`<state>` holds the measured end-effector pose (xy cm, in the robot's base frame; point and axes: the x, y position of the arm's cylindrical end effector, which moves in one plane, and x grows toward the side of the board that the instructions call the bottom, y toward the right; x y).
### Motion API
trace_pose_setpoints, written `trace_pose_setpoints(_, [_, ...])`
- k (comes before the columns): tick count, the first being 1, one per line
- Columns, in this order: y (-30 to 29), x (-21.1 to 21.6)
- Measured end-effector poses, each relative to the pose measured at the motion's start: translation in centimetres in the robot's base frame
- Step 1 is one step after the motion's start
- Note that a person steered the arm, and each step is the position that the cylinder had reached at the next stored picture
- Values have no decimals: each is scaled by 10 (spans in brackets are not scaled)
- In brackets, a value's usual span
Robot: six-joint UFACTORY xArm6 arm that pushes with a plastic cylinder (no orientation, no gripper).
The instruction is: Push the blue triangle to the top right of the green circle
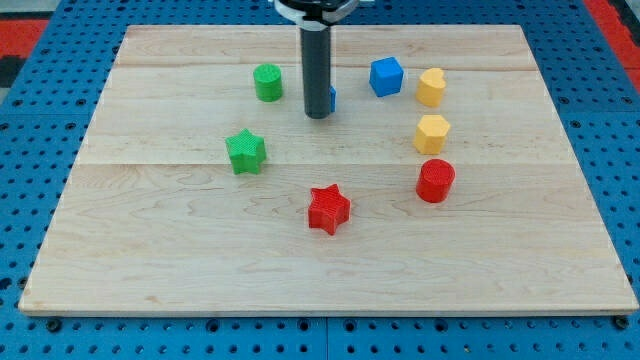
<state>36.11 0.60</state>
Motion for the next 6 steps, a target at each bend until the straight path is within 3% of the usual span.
trace_pose_setpoints(2, [23,-51])
trace_pose_setpoints(4, [9,-9])
trace_pose_setpoints(6, [1,-69])
